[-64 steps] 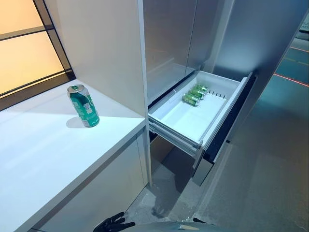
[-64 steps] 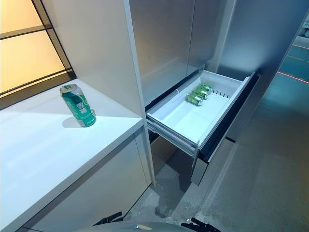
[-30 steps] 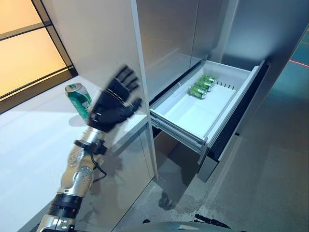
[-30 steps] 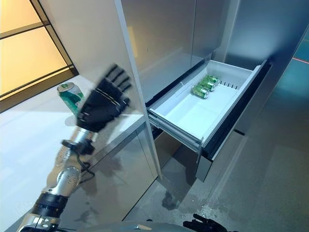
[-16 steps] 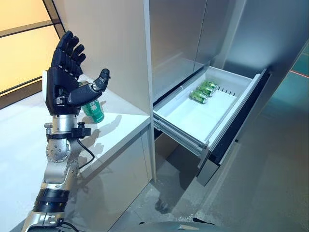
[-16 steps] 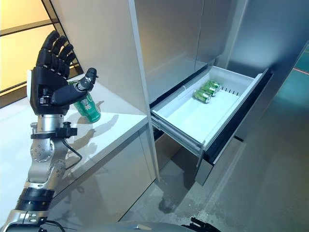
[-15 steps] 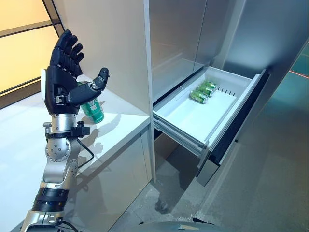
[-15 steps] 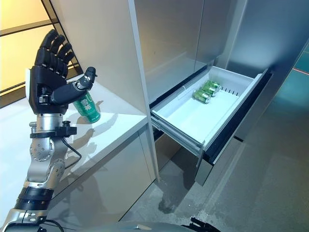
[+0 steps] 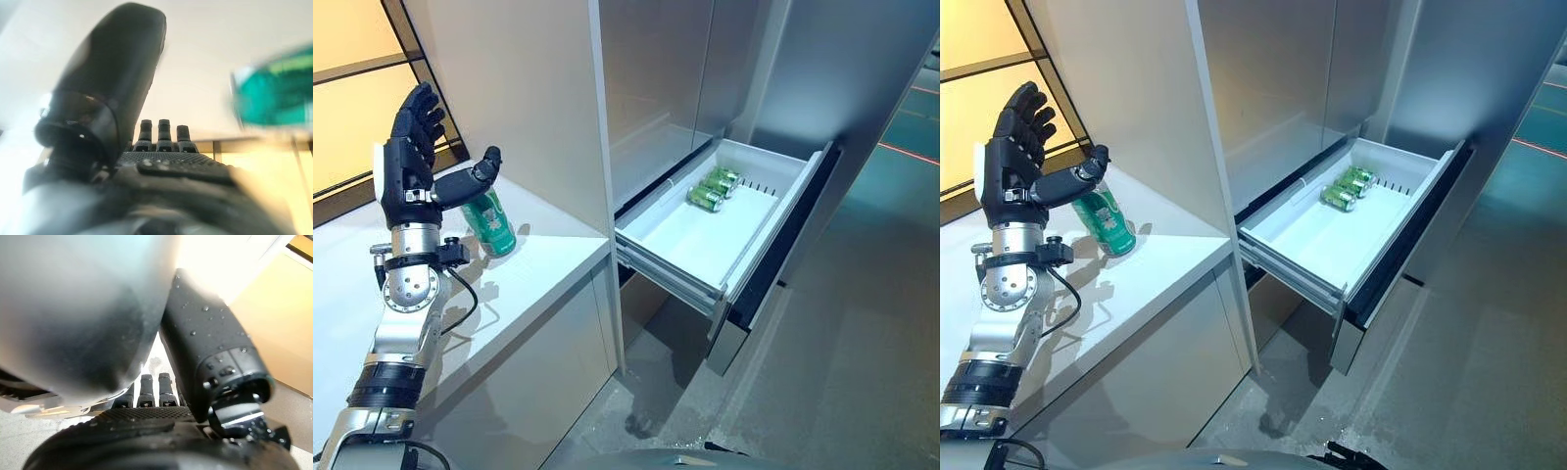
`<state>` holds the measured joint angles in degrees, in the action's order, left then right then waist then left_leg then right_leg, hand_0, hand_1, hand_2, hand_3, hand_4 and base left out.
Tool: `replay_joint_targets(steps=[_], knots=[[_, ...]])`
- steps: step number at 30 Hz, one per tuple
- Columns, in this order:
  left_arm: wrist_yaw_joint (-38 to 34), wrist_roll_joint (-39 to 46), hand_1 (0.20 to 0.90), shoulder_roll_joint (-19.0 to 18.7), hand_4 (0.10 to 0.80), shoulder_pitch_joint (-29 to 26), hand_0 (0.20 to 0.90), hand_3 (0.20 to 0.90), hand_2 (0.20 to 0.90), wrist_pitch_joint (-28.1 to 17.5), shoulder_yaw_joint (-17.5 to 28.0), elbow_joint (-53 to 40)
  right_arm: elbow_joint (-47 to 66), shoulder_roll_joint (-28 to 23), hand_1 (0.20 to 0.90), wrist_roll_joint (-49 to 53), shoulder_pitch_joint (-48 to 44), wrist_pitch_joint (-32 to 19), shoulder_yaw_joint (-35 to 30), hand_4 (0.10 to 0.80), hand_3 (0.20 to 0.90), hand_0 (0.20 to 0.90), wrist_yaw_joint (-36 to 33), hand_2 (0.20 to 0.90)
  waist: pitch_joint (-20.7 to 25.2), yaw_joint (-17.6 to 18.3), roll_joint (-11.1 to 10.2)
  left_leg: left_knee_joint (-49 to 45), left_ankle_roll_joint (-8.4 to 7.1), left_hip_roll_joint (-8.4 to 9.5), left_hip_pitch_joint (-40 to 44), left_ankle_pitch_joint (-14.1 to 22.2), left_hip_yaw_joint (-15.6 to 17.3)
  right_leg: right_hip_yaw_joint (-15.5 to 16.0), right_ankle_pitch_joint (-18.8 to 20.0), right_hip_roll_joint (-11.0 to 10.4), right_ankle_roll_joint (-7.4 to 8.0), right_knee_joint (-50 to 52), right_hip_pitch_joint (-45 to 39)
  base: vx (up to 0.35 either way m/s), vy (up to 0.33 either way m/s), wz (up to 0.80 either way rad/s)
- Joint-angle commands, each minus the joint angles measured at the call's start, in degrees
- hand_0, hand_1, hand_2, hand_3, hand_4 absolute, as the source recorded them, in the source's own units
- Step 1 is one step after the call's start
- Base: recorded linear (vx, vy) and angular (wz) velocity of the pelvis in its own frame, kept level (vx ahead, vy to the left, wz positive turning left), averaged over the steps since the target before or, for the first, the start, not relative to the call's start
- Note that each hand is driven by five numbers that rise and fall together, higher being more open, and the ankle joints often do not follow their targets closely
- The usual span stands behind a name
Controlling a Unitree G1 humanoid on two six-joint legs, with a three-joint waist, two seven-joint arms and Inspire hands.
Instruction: Put drinks into fridge and close the fridge
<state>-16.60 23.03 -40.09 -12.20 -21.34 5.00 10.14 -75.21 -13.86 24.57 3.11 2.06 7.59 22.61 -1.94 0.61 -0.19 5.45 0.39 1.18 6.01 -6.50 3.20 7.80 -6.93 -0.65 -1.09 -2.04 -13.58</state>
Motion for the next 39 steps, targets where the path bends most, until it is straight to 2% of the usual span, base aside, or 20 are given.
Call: replay_joint_targets(steps=[1, 10, 17, 30, 39], knots=[[-1.6, -2.0, 0.900, -5.6, 0.800, -12.3, 0.900, 0.900, 0.900, -4.3, 5.7, 1.9, -0.1, -0.3, 0.900, -0.8, -0.1, 1.5, 1.2, 0.800, 0.900, 0.900, 1.1, 0.900, 0.9, 0.1, 1.7, -0.5, 2.87, 1.72, 5.4, 11.1, 2.7, 0.7, 3.5, -1.2, 4.13, 1.7, 5.5, 0.023, 0.029, -0.06], [2.3, 4.3, 0.900, -7.7, 0.800, -15.5, 0.900, 0.900, 0.900, -3.6, 5.1, 7.6, 0.1, -0.7, 0.900, -1.7, -0.1, 2.1, 1.2, 0.800, 0.900, 0.900, 1.0, 0.900, 0.9, 0.7, 1.9, -0.5, 2.94, 1.82, 5.6, 11.2, 3.2, 0.0, 3.4, -1.3, 4.37, 2.0, 5.6, 0.026, 0.031, -0.04], [6.6, 12.7, 0.900, -6.3, 0.800, -16.4, 0.900, 0.900, 0.900, -2.6, 5.2, 8.5, 0.3, -1.2, 0.900, -3.2, -0.1, 2.1, 1.1, 0.800, 0.900, 0.900, 1.2, 0.900, 0.9, 1.1, 1.8, -0.5, 3.00, 1.89, 5.6, 11.3, 3.5, -0.4, 3.3, -1.4, 4.53, 2.2, 5.8, 0.007, 0.009, 0.00], [5.9, 10.6, 0.900, -7.5, 0.800, -17.9, 0.900, 0.900, 0.900, -1.5, 4.5, 16.2, 1.0, -1.7, 0.900, -4.8, 0.0, 2.5, 1.6, 0.800, 0.900, 0.900, 1.0, 0.900, 0.4, 1.5, 1.7, -0.8, 3.40, 2.35, 5.6, 11.5, 3.8, -1.3, 3.5, -1.6, 4.89, 2.7, 6.3, 0.022, 0.034, -0.03], [7.4, 10.4, 0.900, -7.5, 0.800, -17.5, 0.900, 0.900, 0.900, -0.5, 4.0, 18.3, 1.5, -1.6, 0.900, -5.4, 0.0, 3.0, 1.3, 0.800, 0.900, 0.900, 1.0, 0.900, 0.0, 1.7, 1.7, -1.2, 3.83, 2.72, 5.5, 11.8, 4.0, -1.9, 3.7, -1.8, 5.26, 3.2, 6.9, 0.008, 0.013, -0.04]])
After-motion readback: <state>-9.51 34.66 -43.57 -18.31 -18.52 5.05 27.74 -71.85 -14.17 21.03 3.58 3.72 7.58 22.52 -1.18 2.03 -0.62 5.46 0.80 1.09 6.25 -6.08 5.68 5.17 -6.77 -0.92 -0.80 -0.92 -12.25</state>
